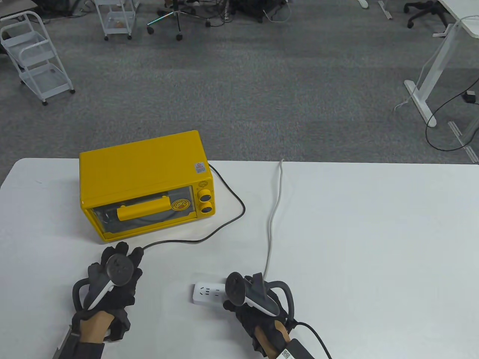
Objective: Plug the oven into the power strip
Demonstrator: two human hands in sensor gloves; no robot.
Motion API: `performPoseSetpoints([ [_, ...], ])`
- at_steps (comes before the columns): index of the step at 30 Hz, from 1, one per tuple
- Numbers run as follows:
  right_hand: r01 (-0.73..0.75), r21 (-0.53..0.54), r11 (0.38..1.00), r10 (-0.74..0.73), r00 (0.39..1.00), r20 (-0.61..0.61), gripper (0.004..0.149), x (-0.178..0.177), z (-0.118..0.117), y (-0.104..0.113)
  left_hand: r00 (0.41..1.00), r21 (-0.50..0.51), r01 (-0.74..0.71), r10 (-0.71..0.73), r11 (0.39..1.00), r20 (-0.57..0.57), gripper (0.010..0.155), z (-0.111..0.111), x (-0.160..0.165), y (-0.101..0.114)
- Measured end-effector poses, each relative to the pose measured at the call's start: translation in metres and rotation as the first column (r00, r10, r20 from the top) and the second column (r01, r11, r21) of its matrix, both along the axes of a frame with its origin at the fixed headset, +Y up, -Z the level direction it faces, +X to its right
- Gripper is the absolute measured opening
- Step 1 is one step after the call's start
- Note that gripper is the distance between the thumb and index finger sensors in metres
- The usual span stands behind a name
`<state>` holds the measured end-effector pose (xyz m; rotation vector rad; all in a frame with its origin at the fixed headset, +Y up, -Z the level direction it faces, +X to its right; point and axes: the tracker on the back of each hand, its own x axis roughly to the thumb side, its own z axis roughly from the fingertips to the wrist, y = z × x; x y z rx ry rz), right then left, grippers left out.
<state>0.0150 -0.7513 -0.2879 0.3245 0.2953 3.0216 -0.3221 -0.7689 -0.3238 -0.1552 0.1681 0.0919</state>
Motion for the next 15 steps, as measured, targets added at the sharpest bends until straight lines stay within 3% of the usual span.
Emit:
performPoseSetpoints([
  [4, 0.001, -0.004, 1.000, -0.001, 1.000, 0.000, 0.071, 0.000, 0.000, 0.000, 0.999, -0.052, 0.034, -0.033, 0.998, 0.013, 0.061, -0.008, 0.005, -0.008],
  [15, 0.006, -0.007, 1.000, -0.006, 1.000, 0.001, 0.071, 0.000, 0.000, -0.001, 0.999, 0.047, -0.005, 0.004, 0.999, 0.041, 0.052, -0.013, 0.010, -0.001],
])
